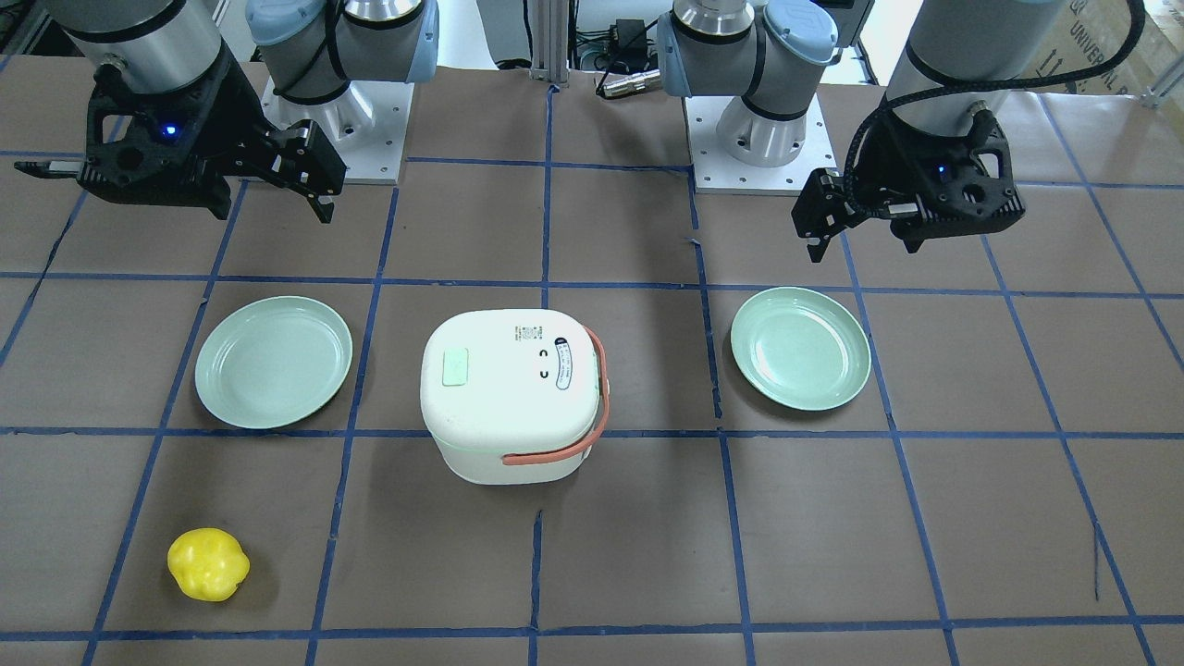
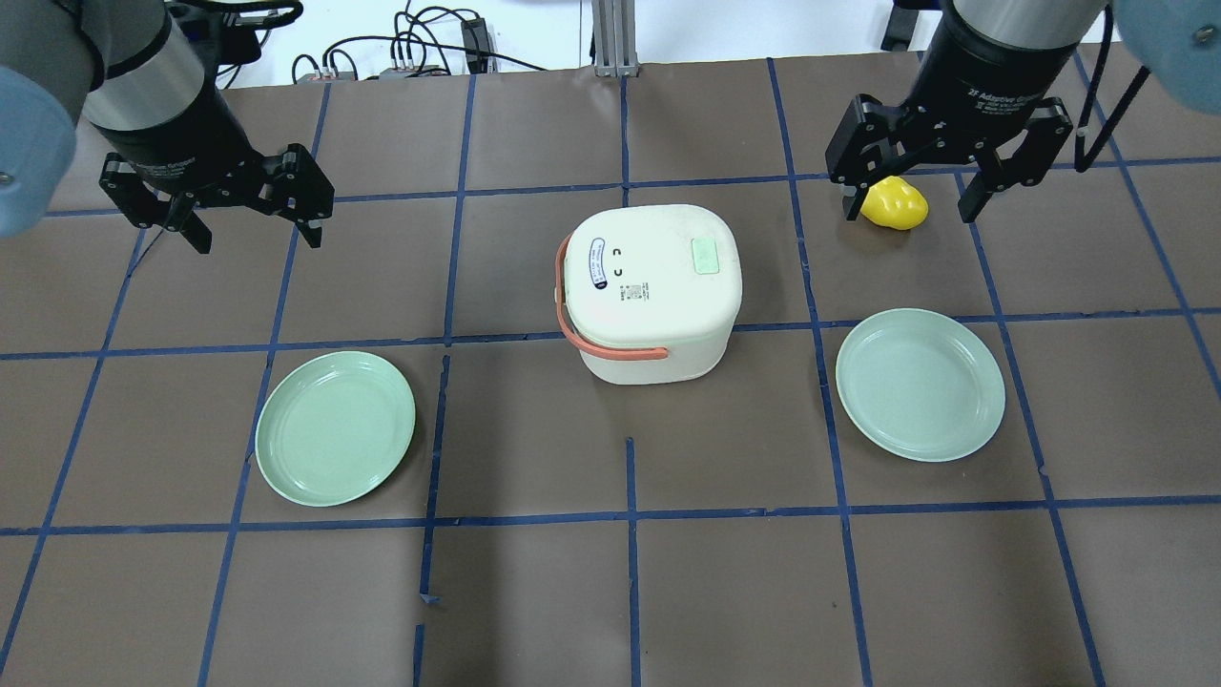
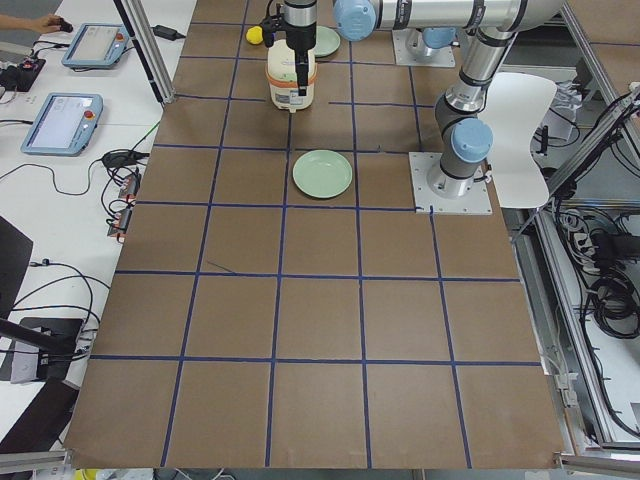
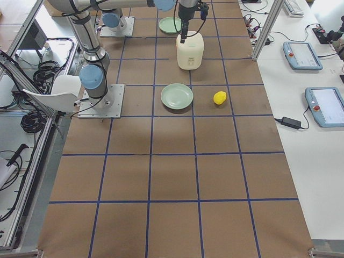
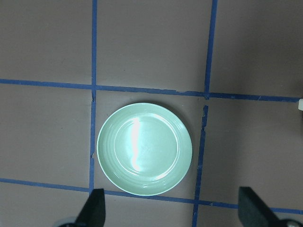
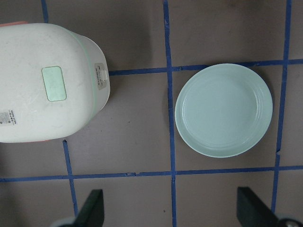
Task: Press rice cooker button
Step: 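Move the right gripper over the white rice cooker's green lid button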
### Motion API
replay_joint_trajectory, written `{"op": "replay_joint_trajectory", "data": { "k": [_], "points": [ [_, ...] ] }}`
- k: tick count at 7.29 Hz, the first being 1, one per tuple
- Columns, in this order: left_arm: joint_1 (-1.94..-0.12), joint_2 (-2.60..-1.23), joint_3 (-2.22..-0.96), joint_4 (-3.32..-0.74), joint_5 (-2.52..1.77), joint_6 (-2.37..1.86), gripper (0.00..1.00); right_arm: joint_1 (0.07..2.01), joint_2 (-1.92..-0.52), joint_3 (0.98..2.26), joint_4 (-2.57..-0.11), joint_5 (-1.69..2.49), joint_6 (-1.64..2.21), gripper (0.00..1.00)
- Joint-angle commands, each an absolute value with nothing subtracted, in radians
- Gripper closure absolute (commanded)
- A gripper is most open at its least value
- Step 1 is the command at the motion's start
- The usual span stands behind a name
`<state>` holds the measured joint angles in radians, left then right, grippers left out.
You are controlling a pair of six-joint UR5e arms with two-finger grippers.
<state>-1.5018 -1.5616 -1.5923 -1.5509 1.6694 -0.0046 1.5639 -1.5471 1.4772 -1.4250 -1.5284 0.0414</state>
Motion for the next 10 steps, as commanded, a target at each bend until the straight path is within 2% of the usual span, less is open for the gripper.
{"op": "replay_joint_trajectory", "data": {
  "k": [1, 4, 5, 6, 7, 8, 10],
  "points": [
    [-1.502, -1.562, -1.592, -1.551, 1.670, -0.005, 0.00, 1.563, -1.548, 1.476, -1.427, -1.534, 0.038, 0.00],
    [-1.502, -1.562, -1.592, -1.551, 1.670, -0.005, 0.00, 1.591, -1.536, 1.471, -1.499, -1.499, 0.061, 0.01],
    [-1.502, -1.562, -1.592, -1.551, 1.669, -0.005, 0.00, 1.601, -1.519, 1.476, -1.532, -1.464, 0.066, 0.03],
    [-1.502, -1.562, -1.592, -1.551, 1.670, -0.005, 0.00, 1.611, -1.503, 1.488, -1.534, -1.462, 0.089, 0.10],
    [-1.502, -1.562, -1.592, -1.551, 1.671, -0.005, 0.00, 1.630, -1.476, 1.494, -1.587, -1.462, 0.106, 0.10],
    [-1.502, -1.562, -1.592, -1.551, 1.671, -0.005, 0.00, 1.682, -1.416, 1.500, -1.671, -1.463, 0.164, 0.18],
    [-1.502, -1.562, -1.592, -1.552, 1.671, -0.005, 0.00, 1.790, -1.314, 1.500, -1.788, -1.476, 0.296, 0.63]
  ]
}}
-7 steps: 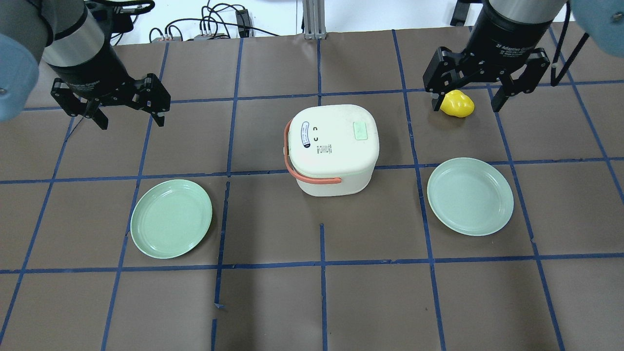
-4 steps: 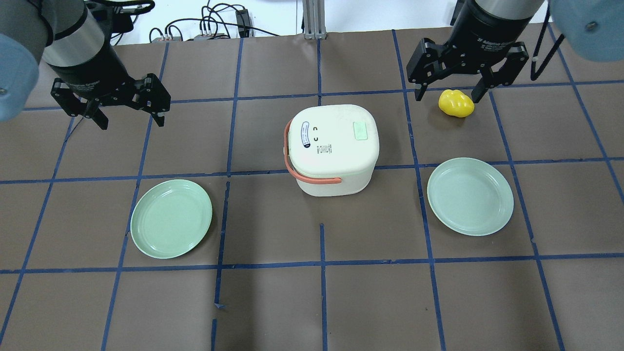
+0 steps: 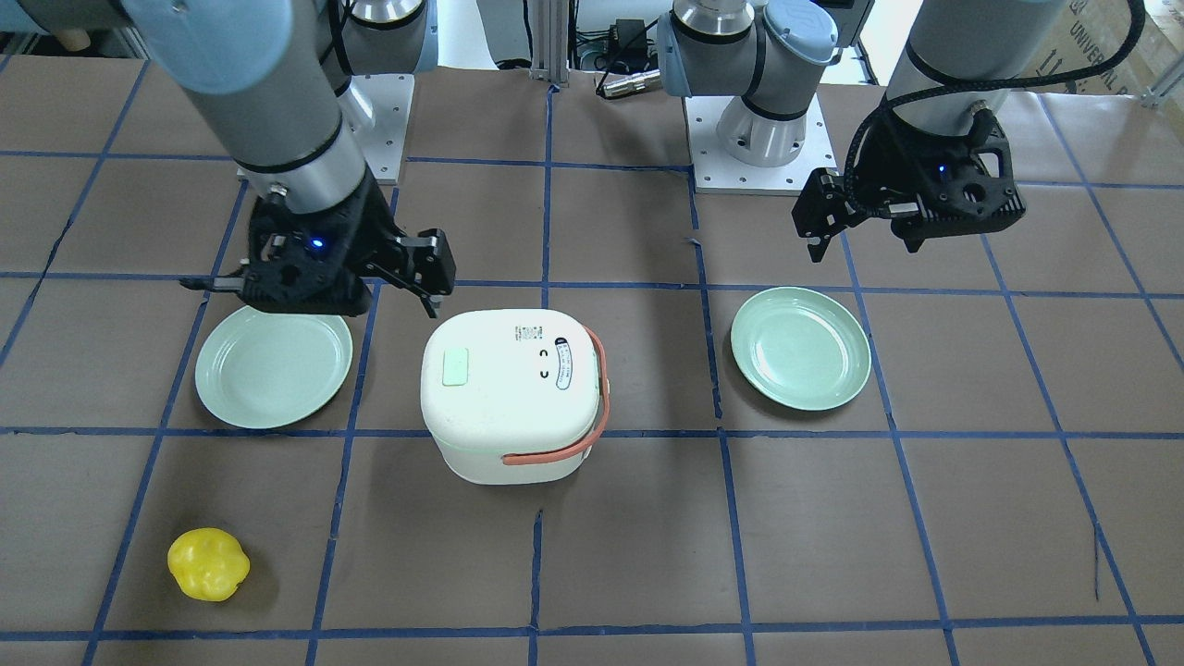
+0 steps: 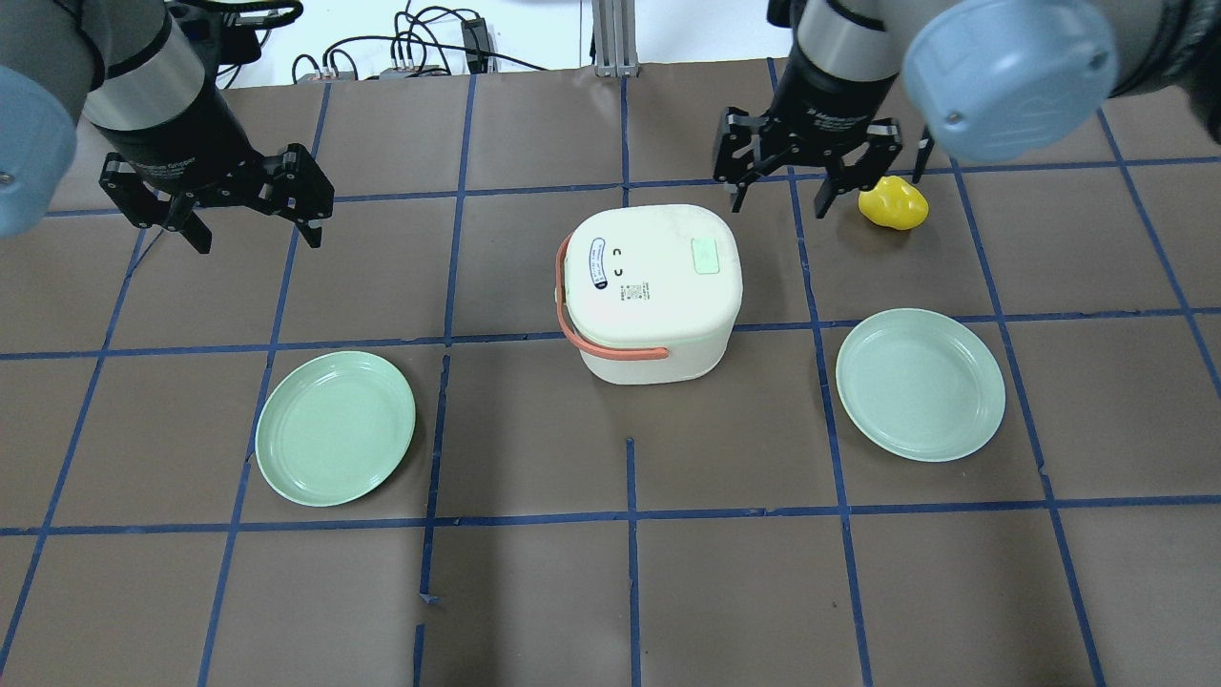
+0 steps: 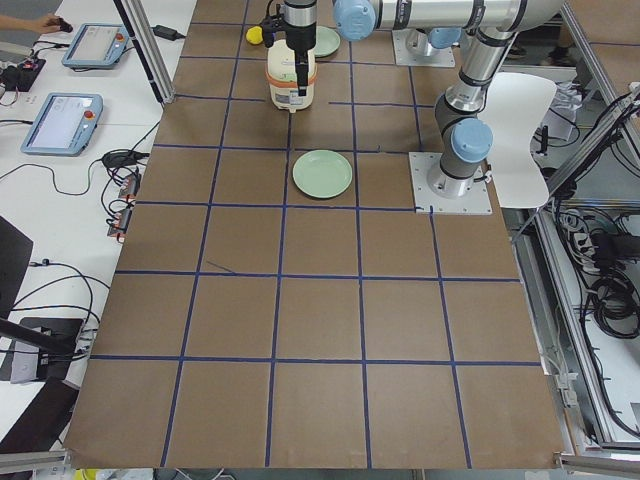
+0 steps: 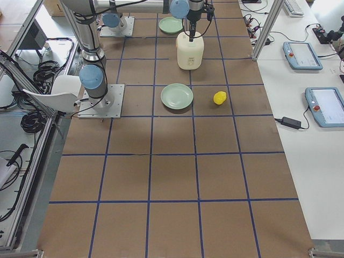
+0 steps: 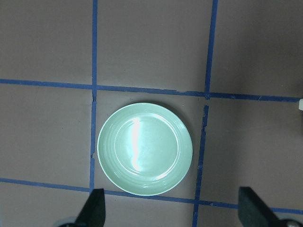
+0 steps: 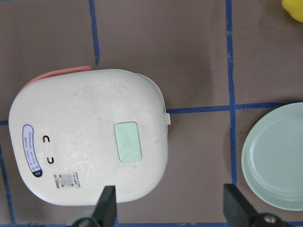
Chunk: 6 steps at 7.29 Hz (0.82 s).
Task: Press rice cooker button
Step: 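Move the right gripper over the white rice cooker's green lid button, then lower the right gripper and press down on the green button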
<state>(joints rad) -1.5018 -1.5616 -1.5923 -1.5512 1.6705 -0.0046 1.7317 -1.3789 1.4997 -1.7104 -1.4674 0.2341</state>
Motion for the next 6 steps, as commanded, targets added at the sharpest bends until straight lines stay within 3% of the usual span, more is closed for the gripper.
{"op": "replay_joint_trajectory", "data": {
  "k": [1, 3, 6],
  "points": [
    [-1.502, -1.562, -1.592, -1.551, 1.671, -0.005, 0.00, 1.793, -1.305, 1.505, -1.787, -1.471, 0.293, 0.80],
    [-1.502, -1.562, -1.592, -1.551, 1.669, -0.005, 0.00, 1.787, -1.307, 1.508, -1.770, -1.479, 0.290, 0.91],
    [-1.502, -1.562, -1.592, -1.551, 1.670, -0.005, 0.00, 1.786, -1.302, 1.541, -1.785, -1.477, 0.288, 0.92]
  ]
}}
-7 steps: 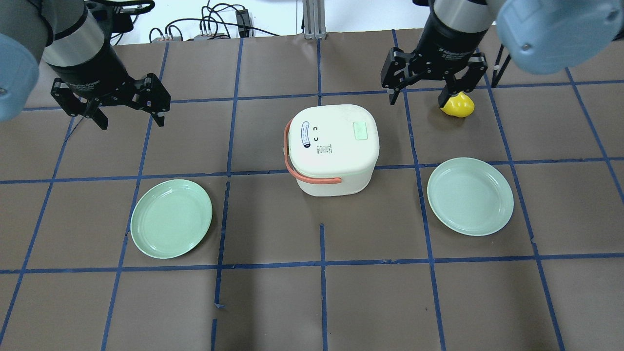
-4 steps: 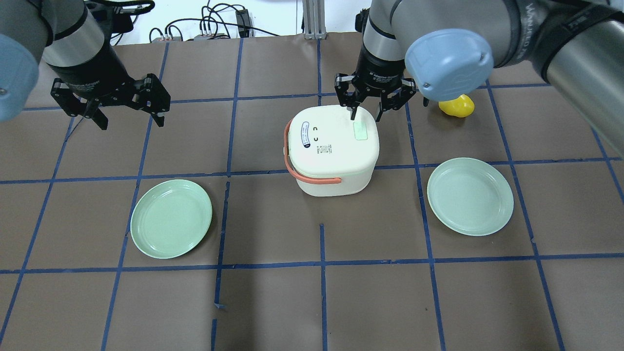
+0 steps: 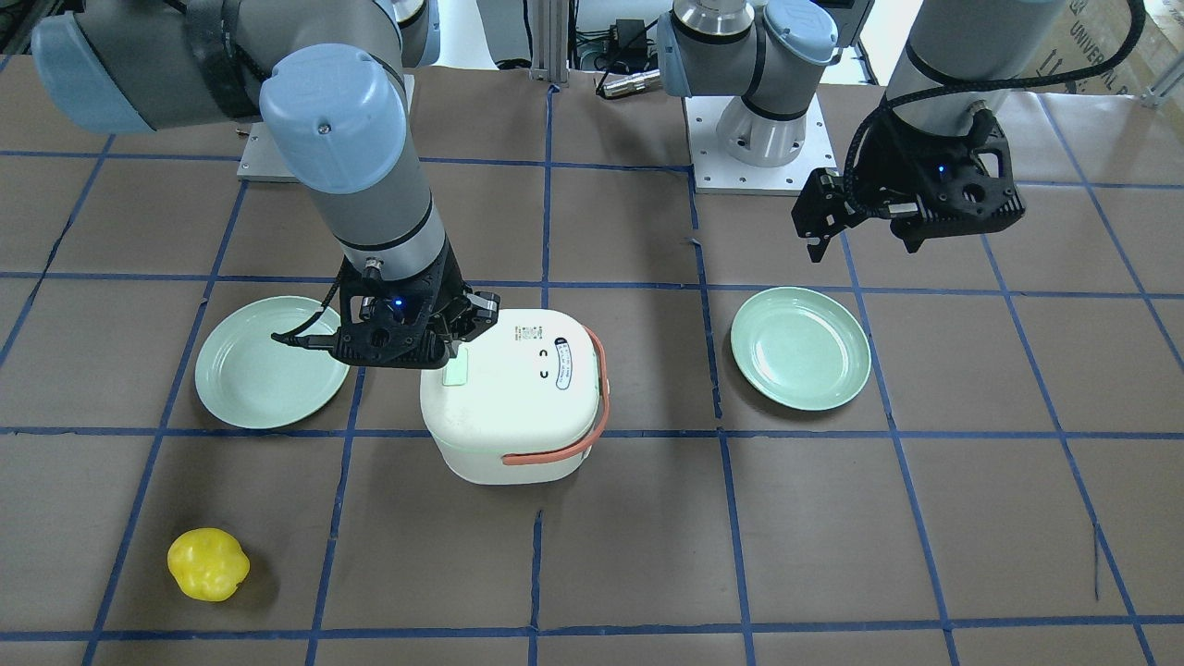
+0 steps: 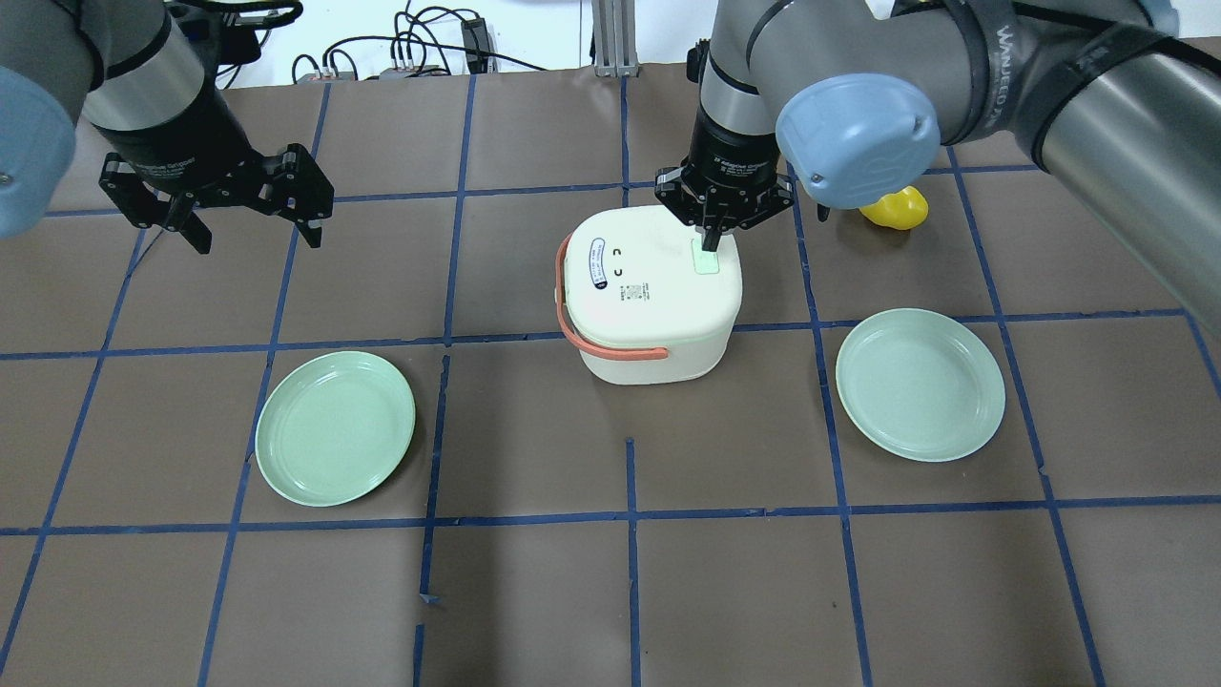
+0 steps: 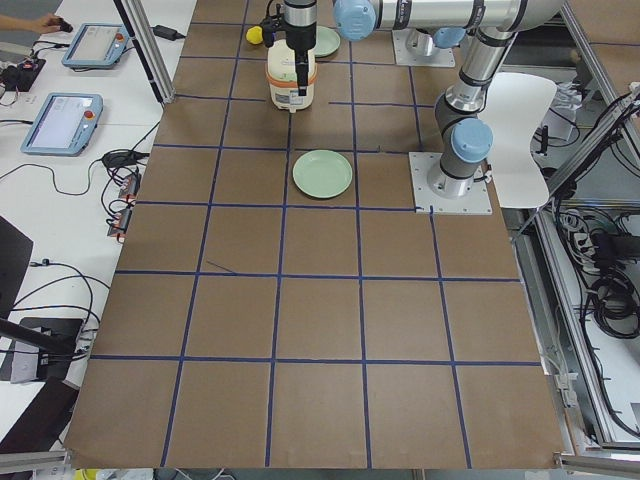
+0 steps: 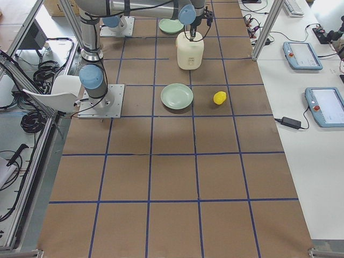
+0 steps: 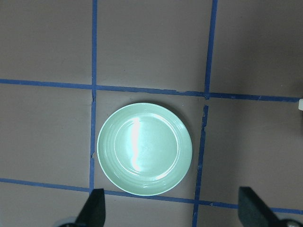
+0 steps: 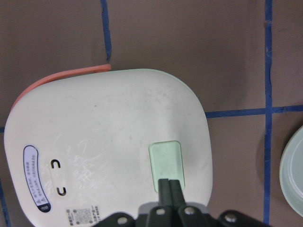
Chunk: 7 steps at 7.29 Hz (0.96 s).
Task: Press rice cooker button
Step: 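Lower the right gripper and press down on the green button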
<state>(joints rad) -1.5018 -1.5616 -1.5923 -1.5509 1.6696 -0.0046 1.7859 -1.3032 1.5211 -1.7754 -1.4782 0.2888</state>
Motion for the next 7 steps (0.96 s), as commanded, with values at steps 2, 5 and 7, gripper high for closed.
{"op": "replay_joint_trajectory", "data": {
  "k": [2, 5, 7],
  "points": [
    [-1.502, -1.562, -1.592, -1.551, 1.670, -0.005, 0.00, 1.784, -1.301, 1.569, -1.805, -1.470, 0.284, 0.91],
    [-1.502, -1.562, -1.592, -1.552, 1.671, -0.005, 0.00, 1.783, -1.284, 1.549, -1.804, -1.476, 0.282, 0.91],
    [-1.502, -1.562, -1.592, -1.551, 1.671, -0.005, 0.00, 1.779, -1.284, 1.548, -1.818, -1.471, 0.282, 0.91]
  ]
}}
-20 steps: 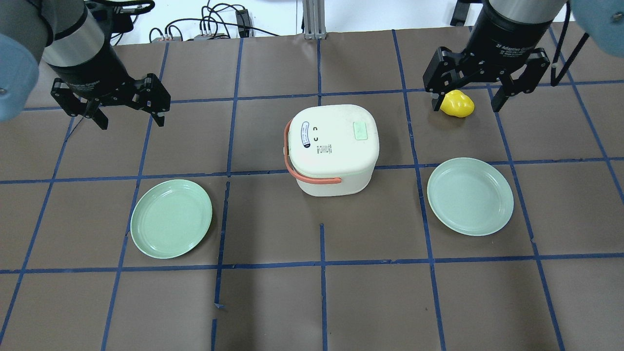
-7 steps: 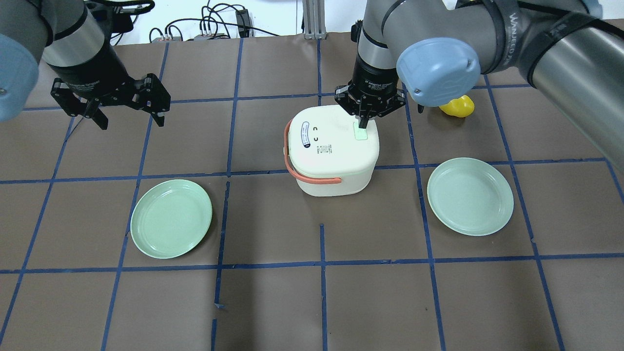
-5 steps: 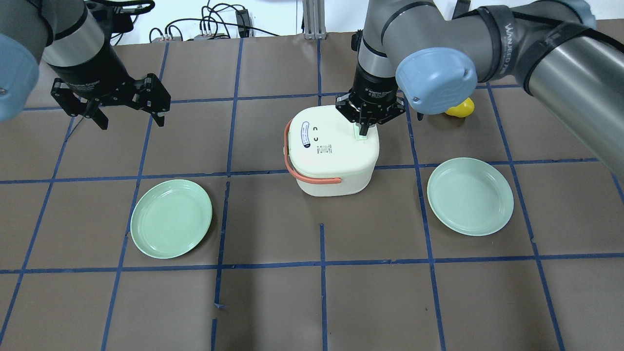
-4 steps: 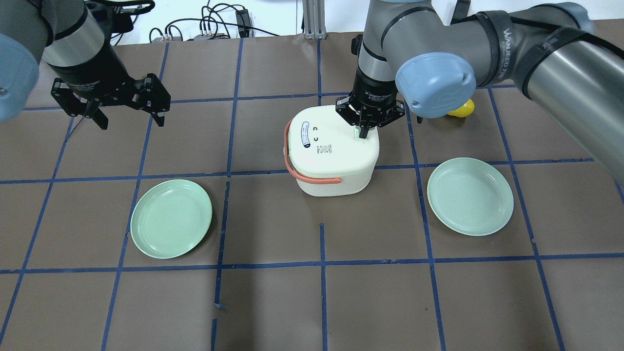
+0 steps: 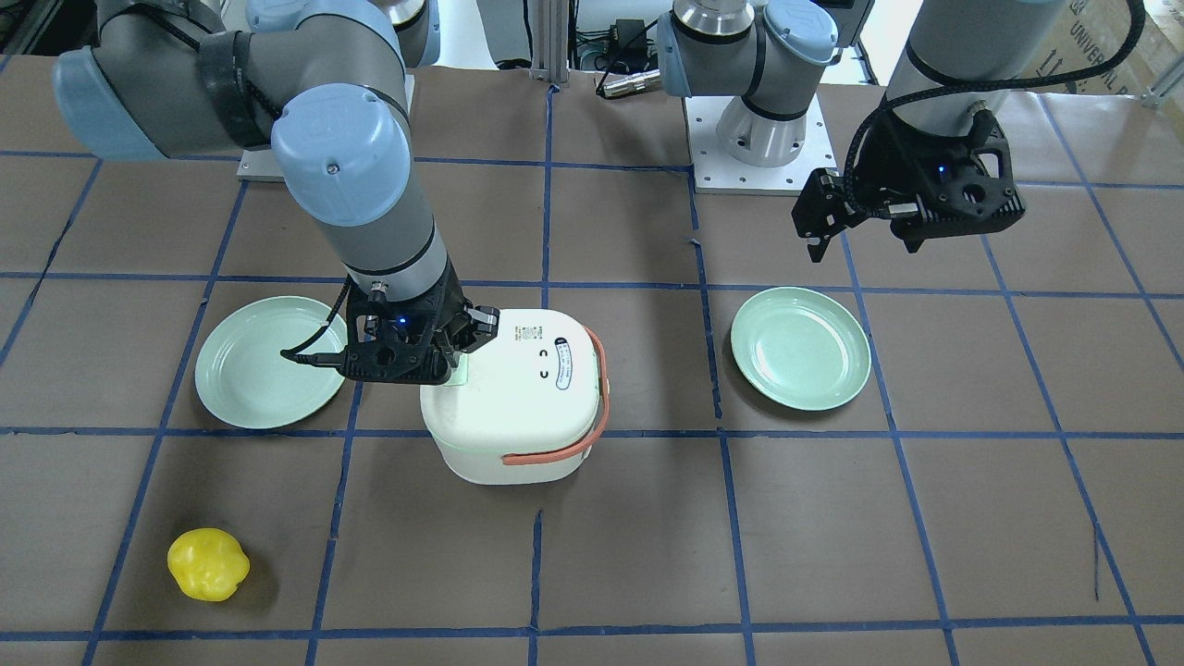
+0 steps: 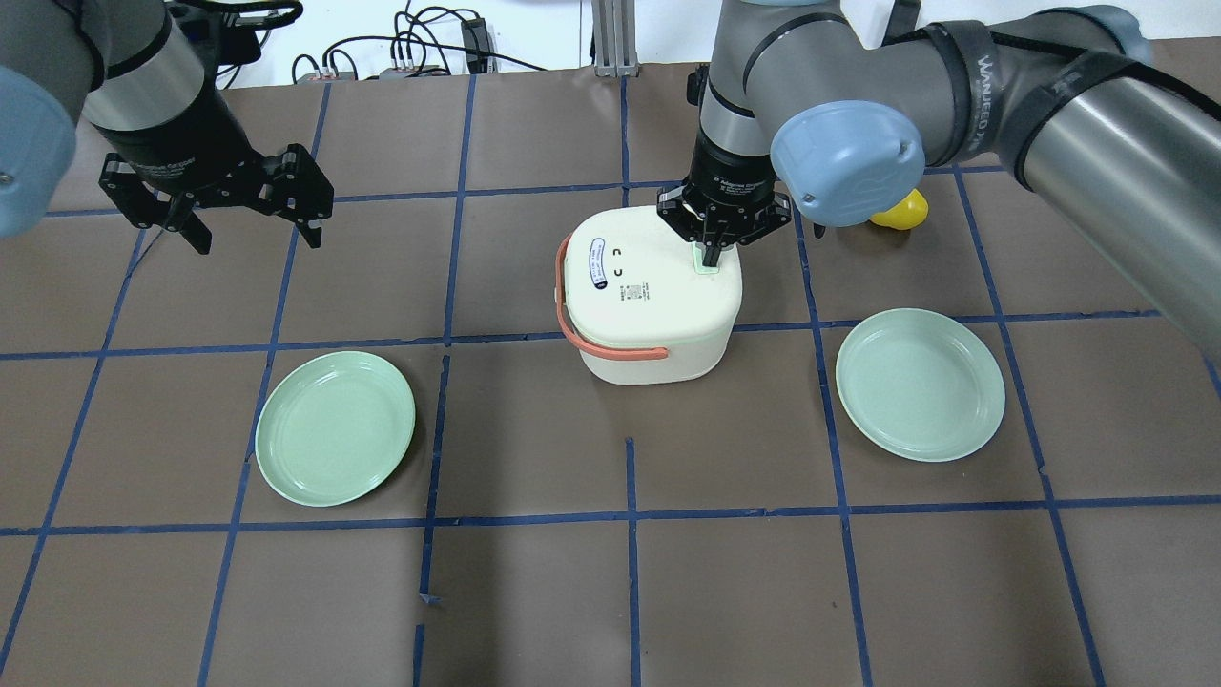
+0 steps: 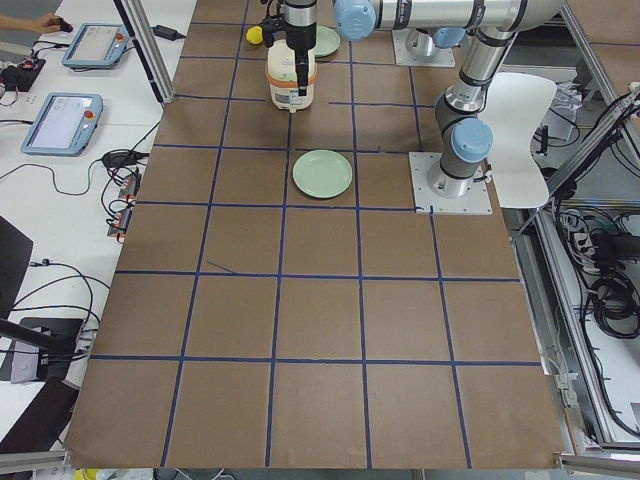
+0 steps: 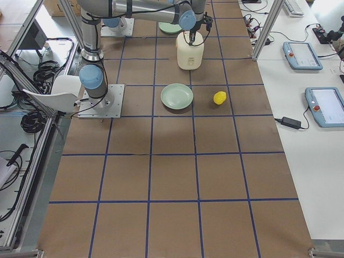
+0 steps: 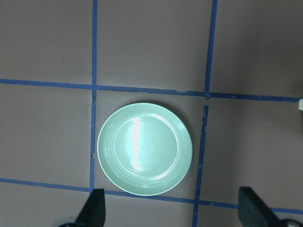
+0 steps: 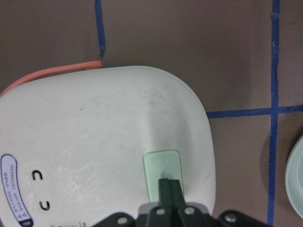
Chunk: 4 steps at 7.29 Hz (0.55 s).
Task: Press rice cooker button
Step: 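Lower the right gripper and press down on the green button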
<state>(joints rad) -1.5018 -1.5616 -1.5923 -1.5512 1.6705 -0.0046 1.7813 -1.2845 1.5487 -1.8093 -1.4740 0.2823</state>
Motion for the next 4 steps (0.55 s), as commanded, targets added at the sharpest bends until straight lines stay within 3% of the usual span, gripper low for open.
{"op": "replay_joint_trajectory", "data": {
  "k": [1, 4],
  "points": [
    [-1.502, -1.562, -1.592, -1.551, 1.671, -0.005, 0.00, 1.779, -1.281, 1.548, -1.819, -1.470, 0.282, 0.91],
    [-1.502, -1.562, -1.592, -1.551, 1.669, -0.005, 0.00, 1.779, -1.264, 1.549, -1.838, -1.471, 0.281, 0.90]
  ]
}}
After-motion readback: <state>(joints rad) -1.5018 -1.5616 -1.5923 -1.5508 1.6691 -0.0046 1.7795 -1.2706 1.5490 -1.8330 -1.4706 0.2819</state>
